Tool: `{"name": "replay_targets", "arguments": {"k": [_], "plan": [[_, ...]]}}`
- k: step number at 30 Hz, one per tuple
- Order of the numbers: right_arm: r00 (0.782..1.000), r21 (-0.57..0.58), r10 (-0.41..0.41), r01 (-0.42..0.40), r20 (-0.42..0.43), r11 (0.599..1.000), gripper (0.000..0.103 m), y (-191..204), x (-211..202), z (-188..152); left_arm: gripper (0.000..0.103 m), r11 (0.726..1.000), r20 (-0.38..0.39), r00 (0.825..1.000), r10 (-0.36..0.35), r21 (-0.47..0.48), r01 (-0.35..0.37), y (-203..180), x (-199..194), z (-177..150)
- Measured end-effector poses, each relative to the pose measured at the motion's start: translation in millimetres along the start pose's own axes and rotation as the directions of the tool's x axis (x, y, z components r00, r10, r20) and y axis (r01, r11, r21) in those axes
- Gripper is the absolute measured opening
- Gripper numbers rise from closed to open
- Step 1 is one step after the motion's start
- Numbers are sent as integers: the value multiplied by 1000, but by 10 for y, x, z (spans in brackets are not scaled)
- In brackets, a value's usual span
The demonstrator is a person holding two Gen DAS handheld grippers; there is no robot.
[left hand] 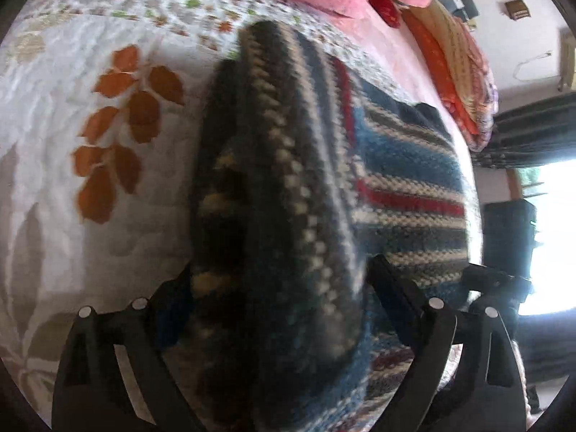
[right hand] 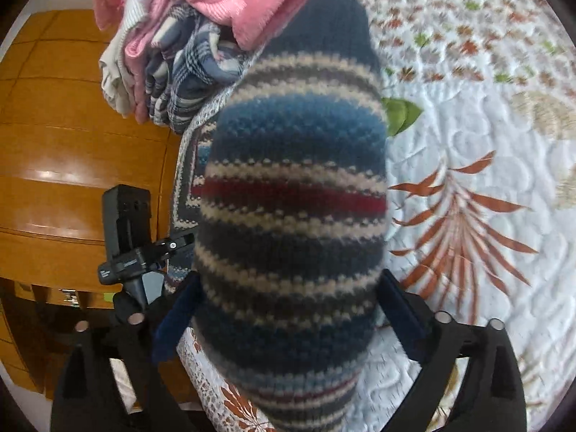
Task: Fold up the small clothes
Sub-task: 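Lift the bundle end with both grippers and fold it over in half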
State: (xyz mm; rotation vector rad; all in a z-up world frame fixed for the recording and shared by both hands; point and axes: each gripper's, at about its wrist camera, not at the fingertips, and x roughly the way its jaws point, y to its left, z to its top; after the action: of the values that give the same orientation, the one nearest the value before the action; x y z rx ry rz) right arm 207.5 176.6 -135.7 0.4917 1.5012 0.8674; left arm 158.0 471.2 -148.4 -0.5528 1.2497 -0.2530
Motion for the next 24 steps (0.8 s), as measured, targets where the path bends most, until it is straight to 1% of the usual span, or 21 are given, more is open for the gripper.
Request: {"name": "replay_targets", "arguments": {"k": [1,2,3,4,5,6,7,8,9,12,13,15,16,20,21,23,24], "plan": [[1000,-1,2,-2,-10,1000,99,-2,48,16,88,1000,-3,1000,-5,9,5,-18,25,-14],[1000,-4,5,-5,-16,1000,99,-3,84,27,82,1000,-2,1000,-7,14,7,-33,42,-32],[1000,-9,10,-10,-17,1000,96,-7,99,29,73,1000,0,1000,-20,13,20,-22,61,-50],[1000,-20,7,-7,-13,1000,92,6,107,24,68,999,4,999,-33,7,33,-1,61,-61],[1000,-29,5,-5,-6,1000,85,18,93,10,59,998,7,998,-56,-6,56,25,58,-75],[1000,-40,5,-4,1,999,76,39,76,4,54,997,12,997,-70,-12,70,46,49,-86],[1000,-60,2,-2,8,998,72,59,31,-16,52,997,26,996,-83,-7,83,35,47,-117],[1000,-73,3,-2,12,997,64,68,-23,-36,50,997,35,996,-81,8,81,-4,46,-141],[1000,-86,2,-1,13,996,60,92,-82,-56,48,996,40,996,-83,23,82,-46,41,-161],[1000,-122,-24,26,15,992,58,150,-272,-117,47,990,46,990,-131,51,128,-239,30,-240],[999,-137,-31,33,16,990,58,167,-411,-151,46,988,43,989,-142,63,139,-328,48,-256],[999,-157,-41,43,16,987,58,160,-623,-205,46,980,32,982,-184,81,181,-546,85,-322],[998,-172,-54,56,19,983,58,146,-792,-248,46,976,28,979,-203,91,200,-667,113,-355],[996,-189,-70,78,51,979,58,-51,-1485,-521,46,955,9,963,-271,131,268,-1266,290,-538],[996,-185,-70,80,56,980,58,-105,-1586,-574,46,951,6,959,-284,133,281,-1445,367,-608],[995,-164,-70,81,74,983,58,-299,-1882,-747,46,947,-5,956,-293,138,291,-1661,496,-699],[994,-156,-70,81,79,984,58,-360,-1956,-799,46,946,-17,957,-291,143,291,-1796,601,-763]]}}
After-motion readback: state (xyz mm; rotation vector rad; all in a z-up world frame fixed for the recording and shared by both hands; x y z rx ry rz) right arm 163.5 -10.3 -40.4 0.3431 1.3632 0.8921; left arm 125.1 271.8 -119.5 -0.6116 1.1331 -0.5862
